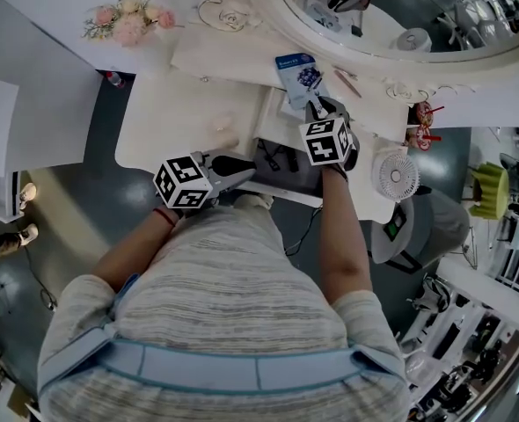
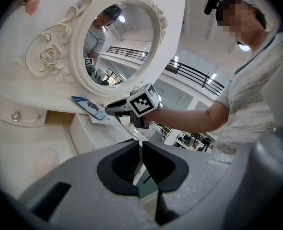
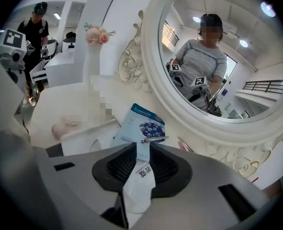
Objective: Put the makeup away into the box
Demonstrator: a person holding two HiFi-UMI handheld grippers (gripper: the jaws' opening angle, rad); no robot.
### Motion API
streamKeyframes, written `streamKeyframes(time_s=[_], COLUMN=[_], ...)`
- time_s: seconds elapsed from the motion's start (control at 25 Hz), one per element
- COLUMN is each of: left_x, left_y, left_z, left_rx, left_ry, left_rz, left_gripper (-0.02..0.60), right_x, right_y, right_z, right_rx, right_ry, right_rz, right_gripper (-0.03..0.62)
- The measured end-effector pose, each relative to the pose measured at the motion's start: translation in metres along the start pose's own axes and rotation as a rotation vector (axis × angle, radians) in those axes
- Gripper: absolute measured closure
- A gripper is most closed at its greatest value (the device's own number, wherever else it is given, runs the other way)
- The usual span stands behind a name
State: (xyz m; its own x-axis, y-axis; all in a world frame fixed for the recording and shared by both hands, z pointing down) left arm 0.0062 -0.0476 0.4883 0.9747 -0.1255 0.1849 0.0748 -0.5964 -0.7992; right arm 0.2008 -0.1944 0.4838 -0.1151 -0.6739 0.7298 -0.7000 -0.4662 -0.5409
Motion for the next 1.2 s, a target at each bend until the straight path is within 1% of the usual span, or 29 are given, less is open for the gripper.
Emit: streamKeyframes(time_s=[0.28,0.4,0.6,0.72,0.8,0.92,1.04,1.2], left_x=[-0.005,-0.007,-0.009,-0.009,-0.008,-0.007,-0.006,-0.004], left_y=[-0.002,-0.002,-0.003,-0.003,-0.003,-0.003,-0.003,-0.002], left_z=[-0.006,-0.007,-0.009,-0.009,-0.009,-0.010,-0.011,-0.011], left_rx=[-0.017,-0.024,-0.030,-0.032,-0.033,-0.032,-0.029,-0.025], left_ry=[0.029,0.039,0.046,0.045,0.042,0.036,0.029,0.018], left_rz=[0.011,0.014,0.013,0.007,0.003,-0.001,-0.006,-0.011], left_gripper=[0.565,0.565,0.565,0.565,0.565,0.565,0.565,0.565], right_x=[0.023,0.032,0.042,0.046,0.048,0.049,0.046,0.037], right_y=[0.007,0.008,0.008,0.008,0.008,0.007,0.007,0.006], right_z=[0.001,-0.001,0.000,0.002,0.003,0.005,0.006,0.009], right_rx=[-0.159,-0.206,-0.233,-0.247,-0.255,-0.258,-0.264,-0.277], right_ry=[-0.014,-0.012,-0.009,-0.012,-0.014,-0.023,-0.052,-0.113], right_rz=[-0.047,-0.067,-0.097,-0.110,-0.115,-0.111,-0.098,-0.069], right_gripper=[0.520,0.523,0.534,0.554,0.568,0.571,0.576,0.582])
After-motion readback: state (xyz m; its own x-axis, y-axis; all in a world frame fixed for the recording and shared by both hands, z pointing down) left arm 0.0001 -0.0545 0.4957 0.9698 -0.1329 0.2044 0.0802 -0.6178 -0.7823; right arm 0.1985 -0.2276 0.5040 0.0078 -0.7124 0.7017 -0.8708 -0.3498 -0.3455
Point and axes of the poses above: the fingertips, and each gripper's own axes: x forward along the fingers, z to its right, y out of its top, the point moved 7 cm from there along -x, backward along the fingers
